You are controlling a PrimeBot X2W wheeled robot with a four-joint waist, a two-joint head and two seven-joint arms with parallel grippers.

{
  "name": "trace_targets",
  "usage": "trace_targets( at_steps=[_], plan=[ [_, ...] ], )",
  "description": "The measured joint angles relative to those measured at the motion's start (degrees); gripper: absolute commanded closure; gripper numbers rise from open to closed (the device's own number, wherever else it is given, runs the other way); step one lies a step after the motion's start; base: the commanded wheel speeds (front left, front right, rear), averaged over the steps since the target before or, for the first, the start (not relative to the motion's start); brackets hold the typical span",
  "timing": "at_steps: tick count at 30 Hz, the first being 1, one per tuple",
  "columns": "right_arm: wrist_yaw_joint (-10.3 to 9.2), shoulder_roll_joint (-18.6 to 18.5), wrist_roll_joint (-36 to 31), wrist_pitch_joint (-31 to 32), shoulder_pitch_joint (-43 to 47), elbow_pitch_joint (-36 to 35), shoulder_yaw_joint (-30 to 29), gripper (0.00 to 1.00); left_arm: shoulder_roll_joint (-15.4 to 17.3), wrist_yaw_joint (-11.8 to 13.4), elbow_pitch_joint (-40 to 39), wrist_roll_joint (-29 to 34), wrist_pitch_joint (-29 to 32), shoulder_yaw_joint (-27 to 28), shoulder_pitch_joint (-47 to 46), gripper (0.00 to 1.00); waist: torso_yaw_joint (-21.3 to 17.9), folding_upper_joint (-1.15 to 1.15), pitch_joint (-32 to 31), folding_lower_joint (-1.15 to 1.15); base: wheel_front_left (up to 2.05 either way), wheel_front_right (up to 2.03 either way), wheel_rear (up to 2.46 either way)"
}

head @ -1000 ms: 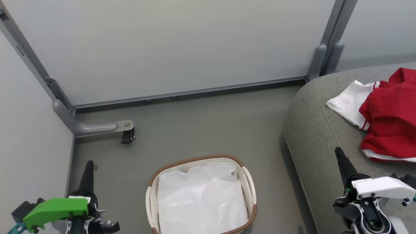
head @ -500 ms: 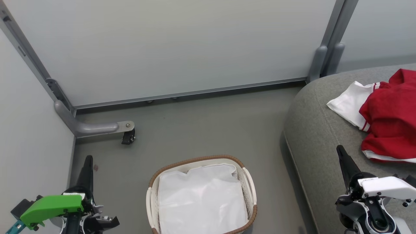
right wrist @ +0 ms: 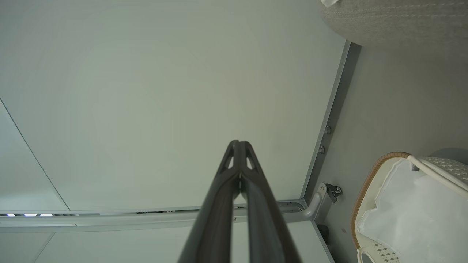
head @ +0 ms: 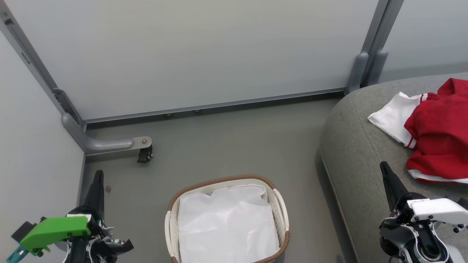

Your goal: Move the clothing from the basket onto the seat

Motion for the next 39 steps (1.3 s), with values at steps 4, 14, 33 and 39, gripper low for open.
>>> trace_targets(
  at_steps=[4,14,33,39],
  plan=[
    [0.00,0.0,0.0,0.0,0.0,0.0,0.0,1.00,0.0,0.0,0.0,0.0,0.0,0.0,0.0,1.00,0.0,0.00,0.0,0.00,0.00,0.00,0.00],
    [0.00,0.0,0.0,0.0,0.0,0.0,0.0,1.00,0.0,0.0,0.0,0.0,0.0,0.0,0.0,1.00,0.0,0.00,0.0,0.00,0.00,0.00,0.00],
    [0.00,0.0,0.0,0.0,0.0,0.0,0.0,1.00,0.0,0.0,0.0,0.0,0.0,0.0,0.0,1.00,0.0,0.00,0.0,0.00,0.00,0.00,0.00],
    [0.00,0.0,0.0,0.0,0.0,0.0,0.0,1.00,0.0,0.0,0.0,0.0,0.0,0.0,0.0,1.00,0.0,0.00,0.0,0.00,0.00,0.00,0.00]
  ],
)
